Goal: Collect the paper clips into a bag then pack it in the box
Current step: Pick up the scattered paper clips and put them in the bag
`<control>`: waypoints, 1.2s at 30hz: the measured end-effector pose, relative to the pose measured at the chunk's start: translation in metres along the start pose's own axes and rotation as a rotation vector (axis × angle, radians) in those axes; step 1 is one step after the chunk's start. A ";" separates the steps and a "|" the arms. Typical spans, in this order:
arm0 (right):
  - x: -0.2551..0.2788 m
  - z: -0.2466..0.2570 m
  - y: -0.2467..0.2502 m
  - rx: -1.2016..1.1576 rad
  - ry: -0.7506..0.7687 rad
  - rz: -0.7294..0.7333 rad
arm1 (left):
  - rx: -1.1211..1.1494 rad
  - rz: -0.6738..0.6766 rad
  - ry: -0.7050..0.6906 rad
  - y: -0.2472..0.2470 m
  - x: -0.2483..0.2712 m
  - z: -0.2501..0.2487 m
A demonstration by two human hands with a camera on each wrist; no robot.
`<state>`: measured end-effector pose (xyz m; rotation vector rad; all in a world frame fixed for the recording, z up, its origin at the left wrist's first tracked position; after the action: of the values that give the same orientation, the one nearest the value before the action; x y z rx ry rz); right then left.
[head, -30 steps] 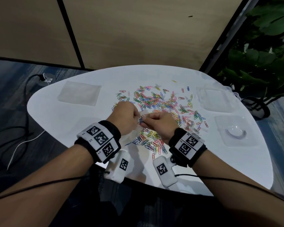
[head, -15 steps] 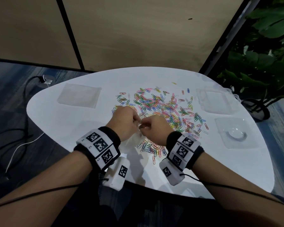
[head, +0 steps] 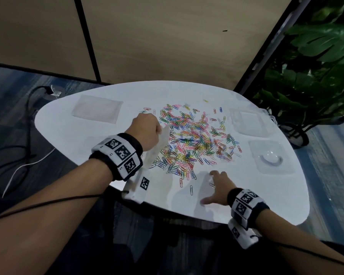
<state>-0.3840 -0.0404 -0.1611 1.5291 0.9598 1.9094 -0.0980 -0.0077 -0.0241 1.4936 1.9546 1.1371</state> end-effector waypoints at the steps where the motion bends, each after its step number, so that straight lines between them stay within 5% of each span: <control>1: 0.002 0.006 -0.006 -0.062 0.028 -0.034 | -0.008 -0.002 -0.004 0.002 0.002 0.001; 10: -0.014 0.060 -0.010 -0.641 0.088 -0.282 | -0.050 0.007 0.017 0.014 0.008 0.025; 20: -0.046 0.085 0.013 0.033 0.266 -0.402 | -0.048 -0.019 -0.004 0.029 0.009 0.028; 26: -0.057 0.082 0.025 0.077 0.259 -0.447 | -0.115 -0.095 0.006 0.051 0.008 0.038; 32: -0.055 0.066 0.060 -0.493 0.070 -0.406 | -0.088 0.000 0.036 0.037 0.015 0.038; 36: -0.034 0.089 0.087 -1.223 0.191 -0.252 | -0.031 0.129 0.071 0.007 0.016 0.031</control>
<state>-0.2856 -0.1016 -0.1032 0.4793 -0.0650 1.8467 -0.0757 0.0187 -0.0340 1.6034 1.9009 1.2851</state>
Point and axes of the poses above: each hand's wrist, its own x-axis away from the middle knuckle, its own y-axis out of the back of the hand, z = x × y, the point moved 4 cm from there along -x, towards the middle knuckle, and after that the axes turned 1 degree about -x, right-handed, at the moved point
